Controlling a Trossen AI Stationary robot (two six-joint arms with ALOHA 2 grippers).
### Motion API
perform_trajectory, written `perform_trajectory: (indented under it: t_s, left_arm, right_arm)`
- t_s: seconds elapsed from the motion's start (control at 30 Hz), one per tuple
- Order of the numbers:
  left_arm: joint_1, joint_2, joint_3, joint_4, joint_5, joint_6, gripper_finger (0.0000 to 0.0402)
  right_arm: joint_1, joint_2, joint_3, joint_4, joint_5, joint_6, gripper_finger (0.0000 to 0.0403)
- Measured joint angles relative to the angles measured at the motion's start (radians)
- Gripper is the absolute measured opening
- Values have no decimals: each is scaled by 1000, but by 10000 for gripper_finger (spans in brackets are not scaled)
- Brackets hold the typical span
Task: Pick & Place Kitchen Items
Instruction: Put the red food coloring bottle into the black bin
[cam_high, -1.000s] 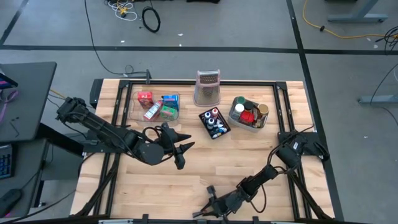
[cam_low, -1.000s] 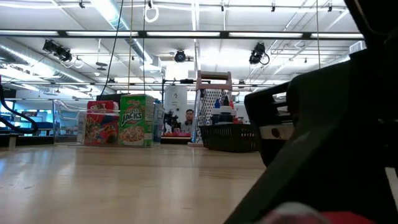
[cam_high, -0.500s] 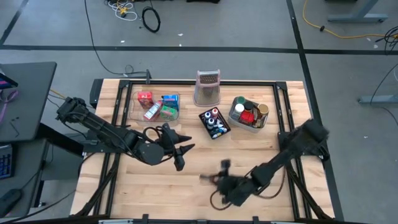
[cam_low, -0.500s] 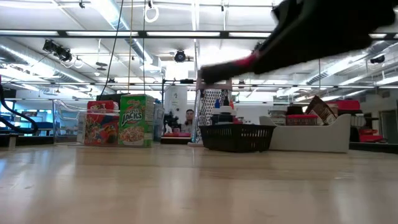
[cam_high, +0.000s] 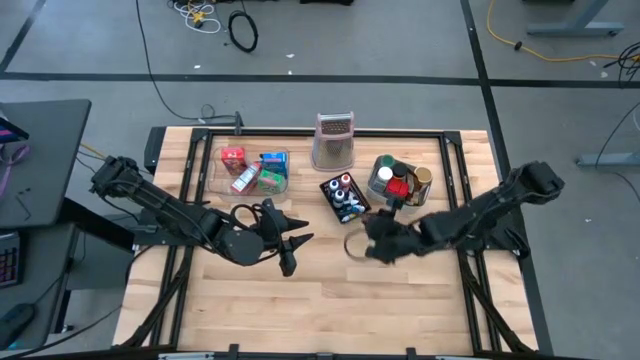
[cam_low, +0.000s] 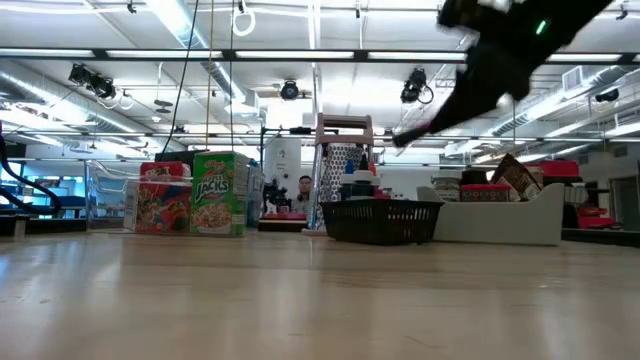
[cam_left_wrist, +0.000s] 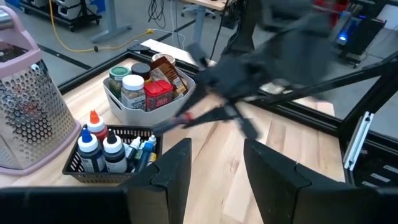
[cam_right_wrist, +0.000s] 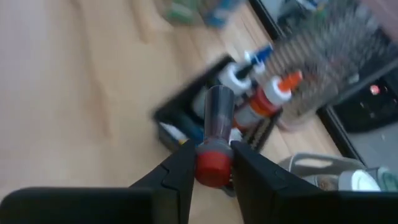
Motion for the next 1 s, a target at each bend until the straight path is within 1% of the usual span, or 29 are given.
perform_trajectory:
  t_s: [0.1, 0.2, 0.37, 0.5, 0.6, 0.67, 0.8, 1.0]
  left_arm:
    - [0, 0, 0, 0, -1, 10, 155]
    - [0, 0, 0, 0, -1, 13, 155]
    - [0, 0, 0, -5, -1, 15, 155]
    - [1, 0, 0, -7, -2, 39, 155]
    - [1, 0, 0, -7, -6, 64, 155]
    - [1, 0, 0, -7, -7, 67, 155]
    - [1, 0, 0, -6, -7, 67, 155]
    - [0, 0, 0, -6, -7, 65, 155]
  right_arm:
    - [-87, -1, -96, 145, -22, -68, 111]
    - [-160, -1, -183, 359, -48, -154, 114]
    - [-259, -1, -261, 582, -216, -266, 114]
    - [-325, -1, -281, 709, -278, -324, 114]
    - [-376, -1, -282, 744, -379, -343, 114]
    - [-404, -1, -282, 745, -416, -343, 114]
    - [-452, -1, -282, 744, -432, -337, 114]
    - [-484, 1, -282, 744, -443, -301, 114]
